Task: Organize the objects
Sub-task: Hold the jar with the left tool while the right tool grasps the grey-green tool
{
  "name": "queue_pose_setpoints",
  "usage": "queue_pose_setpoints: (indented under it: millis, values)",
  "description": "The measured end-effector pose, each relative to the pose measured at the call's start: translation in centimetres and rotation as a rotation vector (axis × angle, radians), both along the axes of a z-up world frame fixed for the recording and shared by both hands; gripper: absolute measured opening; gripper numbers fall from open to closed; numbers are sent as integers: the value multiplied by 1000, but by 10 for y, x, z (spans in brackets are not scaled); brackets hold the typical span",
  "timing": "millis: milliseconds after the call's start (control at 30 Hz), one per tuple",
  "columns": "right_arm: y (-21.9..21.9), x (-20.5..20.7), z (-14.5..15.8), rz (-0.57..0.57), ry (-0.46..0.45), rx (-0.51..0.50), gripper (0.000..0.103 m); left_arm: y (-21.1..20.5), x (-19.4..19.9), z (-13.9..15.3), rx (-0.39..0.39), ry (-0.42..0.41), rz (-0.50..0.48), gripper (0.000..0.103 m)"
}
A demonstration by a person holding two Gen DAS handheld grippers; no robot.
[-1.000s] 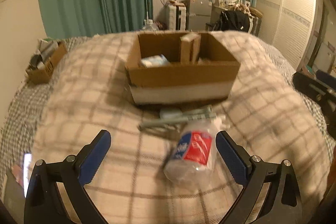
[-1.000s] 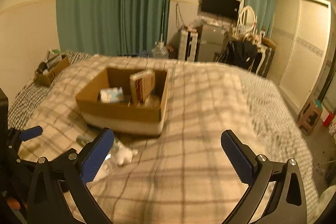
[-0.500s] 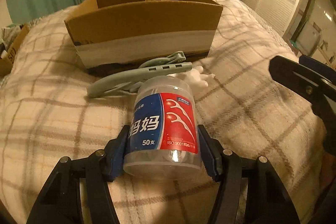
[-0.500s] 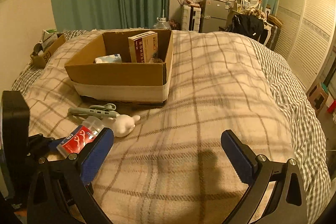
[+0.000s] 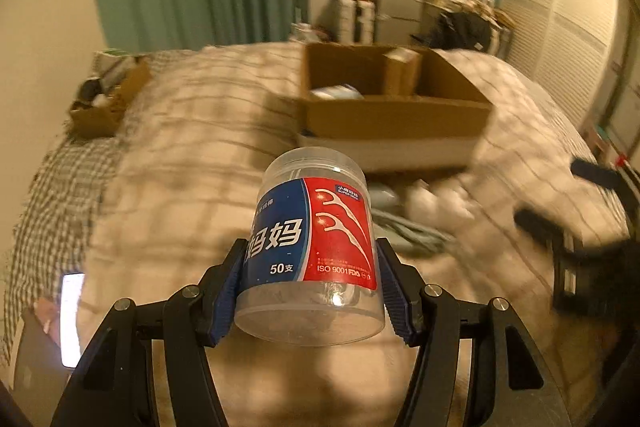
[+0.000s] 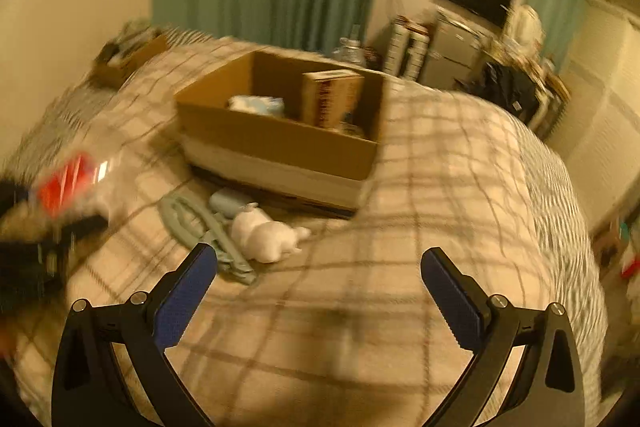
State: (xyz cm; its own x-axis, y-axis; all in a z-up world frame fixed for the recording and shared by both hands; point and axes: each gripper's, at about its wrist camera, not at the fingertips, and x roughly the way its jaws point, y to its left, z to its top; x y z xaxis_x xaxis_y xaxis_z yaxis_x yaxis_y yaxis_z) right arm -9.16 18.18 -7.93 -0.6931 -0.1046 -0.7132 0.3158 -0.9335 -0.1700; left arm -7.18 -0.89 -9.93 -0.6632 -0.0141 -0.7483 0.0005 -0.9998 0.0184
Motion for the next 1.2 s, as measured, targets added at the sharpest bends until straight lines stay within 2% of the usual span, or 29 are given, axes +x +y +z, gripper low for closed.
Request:
queue_pose_setpoints:
  millis: [167,267,400,500,633,667,733,767,800,900,1000,1200]
  values:
    - [-43,-12,-18,130,-55,113,102,-27,-22,-3,-52,24,87,63]
    - [-62,-27,-33,168,-99,153,100,-38,-30,-12,-38,12,112,63]
    - [-88,-39,-58,240,-184,203,78,-41,-29,-18,-27,16,94,63]
    - [-103,-40,-74,285,-224,230,70,-43,-27,-20,-9,23,83,63]
    - [-111,-48,-86,274,-237,241,66,-43,-28,-24,16,22,67,63]
    - [-111,-50,-86,266,-234,240,61,-44,-27,-24,20,23,63,63]
    - [-113,-54,-88,253,-227,249,44,-44,-27,-24,26,26,61,63]
    - [-115,-55,-91,251,-225,262,30,-45,-26,-24,30,28,61,63]
    - [-117,-54,-94,250,-228,279,28,-45,-26,-23,35,28,61,63]
    - [-114,-48,-90,239,-208,280,23,-44,-22,-21,40,36,62,63]
    - [-102,-45,-74,210,-198,201,15,-41,-18,-17,36,42,59,63]
    - [-83,-22,-35,190,-167,96,9,-32,-3,-2,13,79,50,63]
